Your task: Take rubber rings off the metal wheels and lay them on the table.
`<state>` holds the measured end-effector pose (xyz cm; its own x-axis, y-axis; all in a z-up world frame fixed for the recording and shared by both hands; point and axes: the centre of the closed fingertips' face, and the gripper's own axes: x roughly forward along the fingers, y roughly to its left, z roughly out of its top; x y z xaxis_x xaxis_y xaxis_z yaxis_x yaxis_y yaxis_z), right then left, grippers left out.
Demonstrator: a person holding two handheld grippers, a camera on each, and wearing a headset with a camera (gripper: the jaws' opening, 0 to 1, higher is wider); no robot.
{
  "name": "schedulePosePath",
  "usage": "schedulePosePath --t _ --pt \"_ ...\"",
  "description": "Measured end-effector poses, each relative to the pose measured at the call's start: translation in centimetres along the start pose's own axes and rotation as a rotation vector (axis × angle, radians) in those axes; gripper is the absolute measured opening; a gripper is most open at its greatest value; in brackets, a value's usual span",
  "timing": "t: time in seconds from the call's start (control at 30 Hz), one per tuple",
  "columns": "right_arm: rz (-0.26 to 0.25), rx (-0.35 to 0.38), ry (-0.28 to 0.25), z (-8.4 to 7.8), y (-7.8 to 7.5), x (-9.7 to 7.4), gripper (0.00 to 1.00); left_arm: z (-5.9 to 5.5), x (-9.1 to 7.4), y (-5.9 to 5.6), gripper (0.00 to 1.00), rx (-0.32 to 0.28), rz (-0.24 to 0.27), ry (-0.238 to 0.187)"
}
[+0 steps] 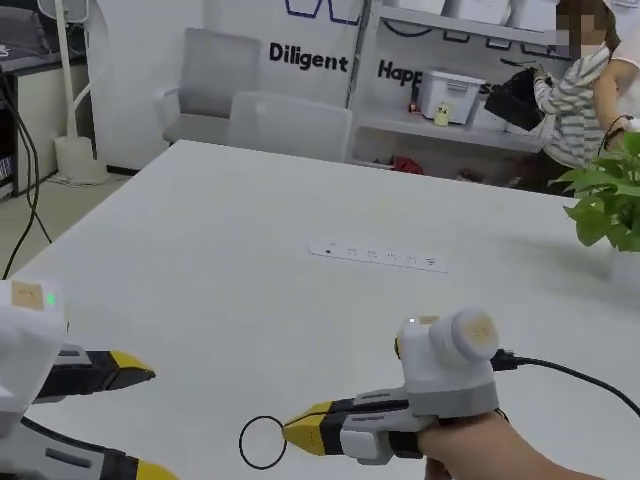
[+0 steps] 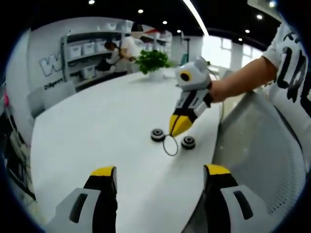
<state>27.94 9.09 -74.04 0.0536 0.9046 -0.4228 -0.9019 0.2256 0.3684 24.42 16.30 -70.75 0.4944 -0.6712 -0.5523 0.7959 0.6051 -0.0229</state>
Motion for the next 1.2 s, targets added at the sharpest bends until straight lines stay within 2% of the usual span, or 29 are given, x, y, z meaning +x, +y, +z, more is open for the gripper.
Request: schedulePosePath --t 0.83,1.2 --pt "-0.037 0.044 0.070 -2.5 -1.6 2.8 0.00 -0.5 -0.9 1.2 0.74 -0.029 0.034 -0.012" --pt "-0.083 0.040 0.105 -3.5 -2.7 3.4 0.00 -0.6 -0.8 1.5 0.74 -0.034 0.035 -0.010"
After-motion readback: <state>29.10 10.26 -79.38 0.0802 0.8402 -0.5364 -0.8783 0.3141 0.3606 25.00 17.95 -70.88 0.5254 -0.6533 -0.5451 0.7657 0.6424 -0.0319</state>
